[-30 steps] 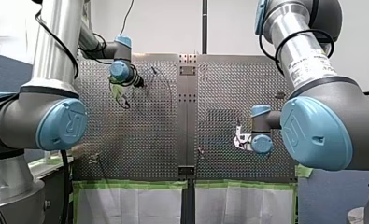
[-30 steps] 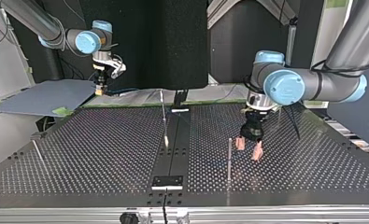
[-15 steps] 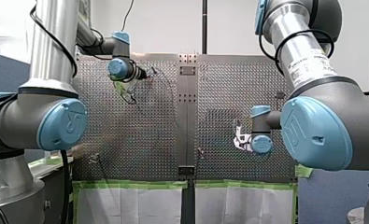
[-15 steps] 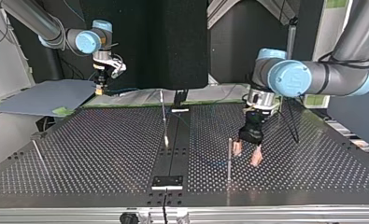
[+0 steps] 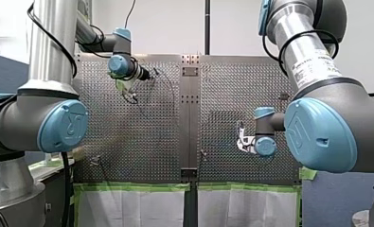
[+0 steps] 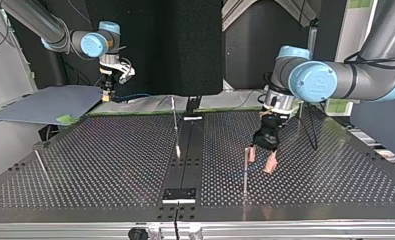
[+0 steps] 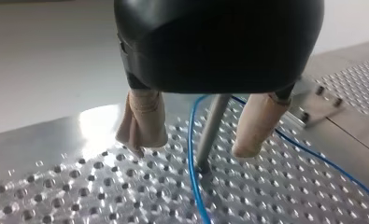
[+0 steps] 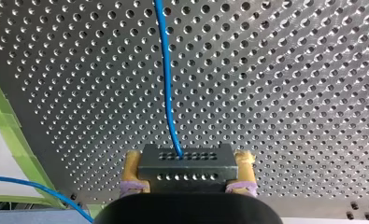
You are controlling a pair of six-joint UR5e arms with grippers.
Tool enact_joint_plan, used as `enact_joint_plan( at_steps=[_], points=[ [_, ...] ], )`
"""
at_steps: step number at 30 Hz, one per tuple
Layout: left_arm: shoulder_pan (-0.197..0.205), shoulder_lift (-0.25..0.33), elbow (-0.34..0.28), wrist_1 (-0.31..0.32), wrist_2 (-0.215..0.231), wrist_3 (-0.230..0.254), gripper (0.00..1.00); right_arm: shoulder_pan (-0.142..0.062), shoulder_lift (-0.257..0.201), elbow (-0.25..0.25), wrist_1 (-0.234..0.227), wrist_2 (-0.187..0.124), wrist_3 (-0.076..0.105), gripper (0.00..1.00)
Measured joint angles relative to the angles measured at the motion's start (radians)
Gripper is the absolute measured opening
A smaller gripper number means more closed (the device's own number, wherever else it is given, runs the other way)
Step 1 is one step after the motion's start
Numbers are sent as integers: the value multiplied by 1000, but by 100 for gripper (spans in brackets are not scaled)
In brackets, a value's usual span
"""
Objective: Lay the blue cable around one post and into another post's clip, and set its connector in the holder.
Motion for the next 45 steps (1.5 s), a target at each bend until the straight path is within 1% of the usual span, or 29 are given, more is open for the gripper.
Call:
enact_joint_plan(
  at_steps=[6,11,15,21,29,33,36,38,41,45],
  points=[
    [-2,2,0,-62,-36,62,100,1,0,1,0,0,0,0],
    [-5,20,0,-116,-78,115,100,1,0,1,-1,0,1,0],
    [-6,29,0,-144,-96,156,100,1,0,1,-2,0,2,0],
    [-10,71,-6,-169,-114,212,100,1,0,1,-1,0,2,0],
    [-18,147,-11,-242,-119,289,100,1,0,1,-1,0,2,0],
    [-19,187,11,-282,-124,330,100,1,1,1,-3,-5,5,0],
    [-19,218,39,-313,-128,361,100,1,1,1,-5,-8,9,0],
    [-19,236,60,-335,-138,382,100,0,1,1,-6,-9,11,0],
    [-22,239,93,-368,-165,415,100,0,1,1,-8,-10,12,0],
    [-27,215,134,-409,-205,457,100,0,1,1,-10,-15,14,0]
  ],
)
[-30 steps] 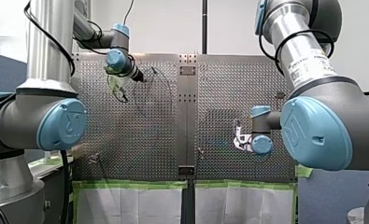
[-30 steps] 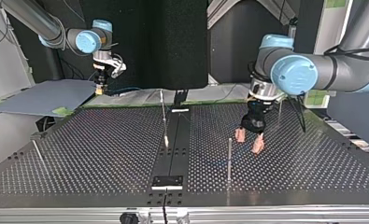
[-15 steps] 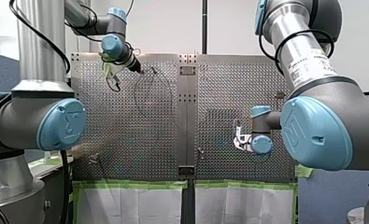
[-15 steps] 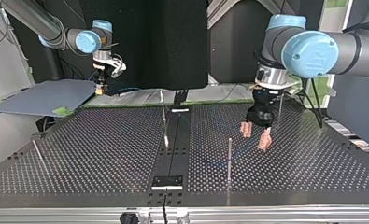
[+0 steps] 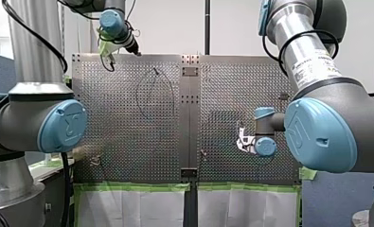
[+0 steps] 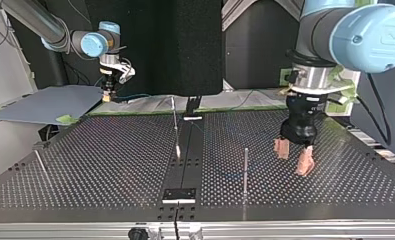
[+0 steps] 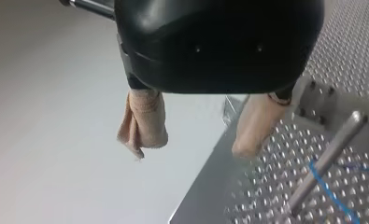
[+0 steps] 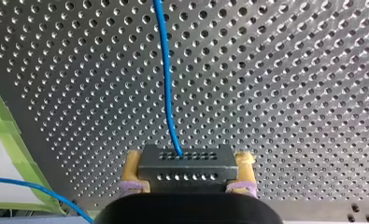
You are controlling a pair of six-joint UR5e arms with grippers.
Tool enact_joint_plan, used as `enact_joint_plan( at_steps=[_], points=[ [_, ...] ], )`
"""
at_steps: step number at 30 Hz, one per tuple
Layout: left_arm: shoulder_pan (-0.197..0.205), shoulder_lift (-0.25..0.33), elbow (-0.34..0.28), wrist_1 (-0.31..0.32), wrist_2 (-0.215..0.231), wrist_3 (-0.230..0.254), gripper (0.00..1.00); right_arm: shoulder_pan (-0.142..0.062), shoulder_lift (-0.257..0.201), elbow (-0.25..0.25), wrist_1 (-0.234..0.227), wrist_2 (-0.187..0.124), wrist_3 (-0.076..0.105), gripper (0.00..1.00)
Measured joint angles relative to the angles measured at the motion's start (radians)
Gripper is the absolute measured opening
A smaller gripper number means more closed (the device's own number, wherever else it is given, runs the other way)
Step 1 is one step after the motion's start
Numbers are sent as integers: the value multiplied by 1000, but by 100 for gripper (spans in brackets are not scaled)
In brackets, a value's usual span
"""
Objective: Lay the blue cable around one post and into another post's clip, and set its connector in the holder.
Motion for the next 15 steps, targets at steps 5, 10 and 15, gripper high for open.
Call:
enact_joint_plan(
  at_steps=[5,10,15],
  points=[
    [-13,-38,54,-54,-22,54,100,-2,0,0,-4,-8,6,0],
    [-25,-45,105,-105,-9,105,100,-4,0,0,-7,-13,8,0],
    [-35,-46,150,-150,-16,150,100,-4,0,0,-7,-15,9,0]
  ],
)
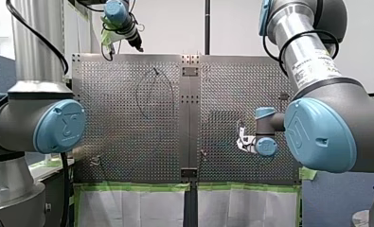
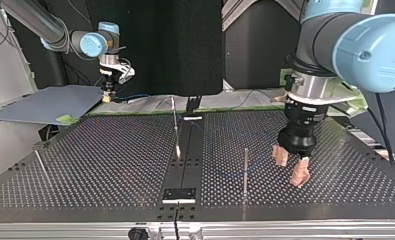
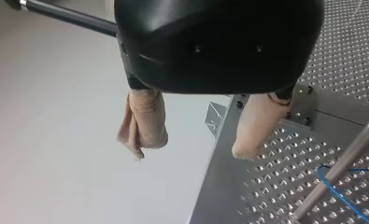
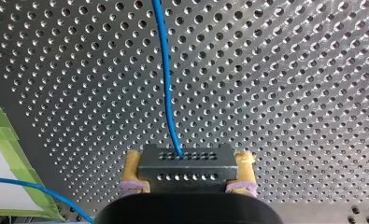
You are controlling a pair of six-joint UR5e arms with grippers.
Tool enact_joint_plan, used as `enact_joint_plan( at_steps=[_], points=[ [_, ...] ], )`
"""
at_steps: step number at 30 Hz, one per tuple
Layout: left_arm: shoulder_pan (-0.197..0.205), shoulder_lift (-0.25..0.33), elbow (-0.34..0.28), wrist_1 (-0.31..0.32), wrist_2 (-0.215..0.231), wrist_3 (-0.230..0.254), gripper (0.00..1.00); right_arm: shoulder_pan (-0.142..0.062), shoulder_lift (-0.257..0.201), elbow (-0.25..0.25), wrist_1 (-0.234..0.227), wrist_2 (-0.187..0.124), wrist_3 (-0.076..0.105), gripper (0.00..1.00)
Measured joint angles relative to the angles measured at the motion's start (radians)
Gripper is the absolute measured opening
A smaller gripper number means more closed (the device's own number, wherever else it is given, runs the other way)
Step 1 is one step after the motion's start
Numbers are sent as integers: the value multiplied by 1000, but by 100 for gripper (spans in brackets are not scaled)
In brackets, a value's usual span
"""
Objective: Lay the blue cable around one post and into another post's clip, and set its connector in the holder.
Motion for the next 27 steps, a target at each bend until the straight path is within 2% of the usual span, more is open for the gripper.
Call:
enact_joint_plan(
  at_steps=[6,21,27],
  points=[
    [-11,-5,38,-59,-1,59,100,0,0,0,-4,-2,0,0],
    [-46,-42,43,-213,-28,214,100,0,0,0,-3,-13,5,0],
    [-50,-44,43,-234,-35,271,100,0,0,0,-4,-13,5,0]
  ],
)
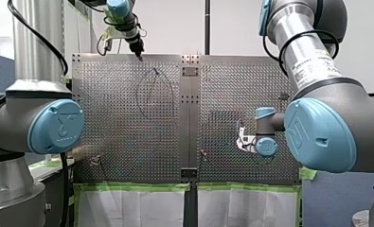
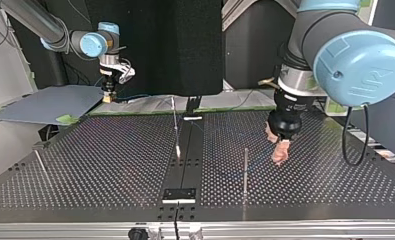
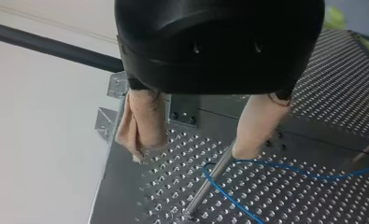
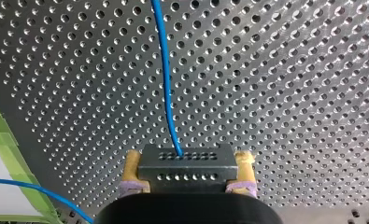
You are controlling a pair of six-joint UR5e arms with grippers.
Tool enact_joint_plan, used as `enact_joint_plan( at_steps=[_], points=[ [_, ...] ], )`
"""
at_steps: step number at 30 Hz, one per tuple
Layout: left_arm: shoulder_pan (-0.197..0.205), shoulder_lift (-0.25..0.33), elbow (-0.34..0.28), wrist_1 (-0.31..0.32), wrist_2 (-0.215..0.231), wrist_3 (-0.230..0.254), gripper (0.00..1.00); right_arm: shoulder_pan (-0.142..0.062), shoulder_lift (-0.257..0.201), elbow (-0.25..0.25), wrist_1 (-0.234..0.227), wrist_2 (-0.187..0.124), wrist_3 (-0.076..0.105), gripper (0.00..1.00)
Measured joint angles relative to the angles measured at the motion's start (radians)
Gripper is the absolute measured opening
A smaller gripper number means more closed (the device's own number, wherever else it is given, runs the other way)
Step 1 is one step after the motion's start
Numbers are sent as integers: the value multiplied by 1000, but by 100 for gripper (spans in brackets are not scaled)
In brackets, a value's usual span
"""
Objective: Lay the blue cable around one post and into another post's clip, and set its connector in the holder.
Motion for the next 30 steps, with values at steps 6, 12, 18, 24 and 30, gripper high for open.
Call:
enact_joint_plan(
  at_steps=[6,12,18,24,30],
  points=[
    [-3,0,0,-2,-9,58,100,0,0,0,0,0,0,0],
    [-5,0,0,-3,-15,118,100,0,0,0,0,0,0,0],
    [-8,0,0,-3,-16,183,100,1,0,0,1,0,0,0],
    [-12,0,0,-2,-15,230,100,2,0,0,0,0,0,0],
    [-13,0,0,-2,-15,234,100,3,0,0,0,0,0,0]
  ],
)
